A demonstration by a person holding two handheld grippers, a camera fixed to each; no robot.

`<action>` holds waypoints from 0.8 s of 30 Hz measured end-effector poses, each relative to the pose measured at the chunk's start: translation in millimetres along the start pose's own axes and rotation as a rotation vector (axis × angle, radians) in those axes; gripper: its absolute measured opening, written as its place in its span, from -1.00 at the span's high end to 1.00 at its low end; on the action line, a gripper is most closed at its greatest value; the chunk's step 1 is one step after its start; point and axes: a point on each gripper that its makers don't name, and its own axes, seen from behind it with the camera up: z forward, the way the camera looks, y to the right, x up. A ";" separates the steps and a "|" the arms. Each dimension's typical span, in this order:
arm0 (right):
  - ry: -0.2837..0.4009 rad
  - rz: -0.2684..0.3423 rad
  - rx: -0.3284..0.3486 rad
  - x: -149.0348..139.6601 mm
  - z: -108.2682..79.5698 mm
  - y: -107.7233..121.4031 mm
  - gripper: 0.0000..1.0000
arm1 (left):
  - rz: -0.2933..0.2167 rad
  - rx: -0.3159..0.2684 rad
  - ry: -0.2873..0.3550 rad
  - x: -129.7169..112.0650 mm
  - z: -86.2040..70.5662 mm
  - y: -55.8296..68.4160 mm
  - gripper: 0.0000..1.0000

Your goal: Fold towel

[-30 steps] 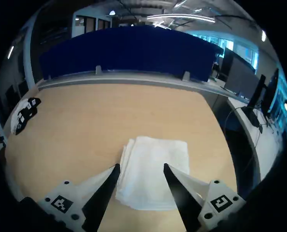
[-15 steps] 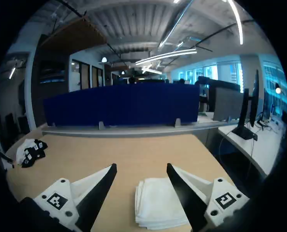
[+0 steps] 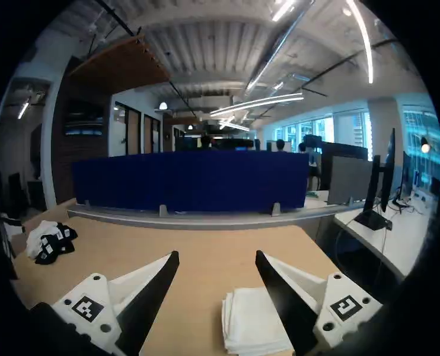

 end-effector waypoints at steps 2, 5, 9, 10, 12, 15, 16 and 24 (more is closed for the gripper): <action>0.012 -0.006 0.006 6.3 -1.5 -6.0 -1.00 | 0.007 0.010 0.073 22.8 3.0 -4.1 -0.65; 0.016 -0.014 0.006 12.6 -3.0 -13.3 -1.00 | 0.021 0.019 0.157 50.3 7.3 -9.4 -0.65; 0.018 -0.020 0.009 17.5 -4.4 -20.8 -1.00 | 0.041 0.023 0.226 71.7 10.8 -14.6 -0.65; 0.018 -0.019 0.007 18.3 -4.5 -22.4 -1.00 | 0.047 0.020 0.236 74.6 11.4 -14.8 -0.65; 0.017 -0.017 0.008 19.9 -4.6 -25.9 -1.00 | 0.056 0.014 0.251 78.3 13.0 -14.7 -0.65; 0.014 -0.013 0.011 23.4 -5.0 -32.1 -1.00 | 0.069 0.003 0.266 80.6 16.8 -13.5 -0.65; 0.013 -0.012 0.010 25.3 -5.1 -34.0 -1.00 | 0.073 0.000 0.271 81.2 18.6 -13.0 -0.65; 0.001 -0.014 0.010 36.6 -4.4 -52.5 -1.00 | 0.091 0.007 0.307 78.3 35.0 -15.7 -0.65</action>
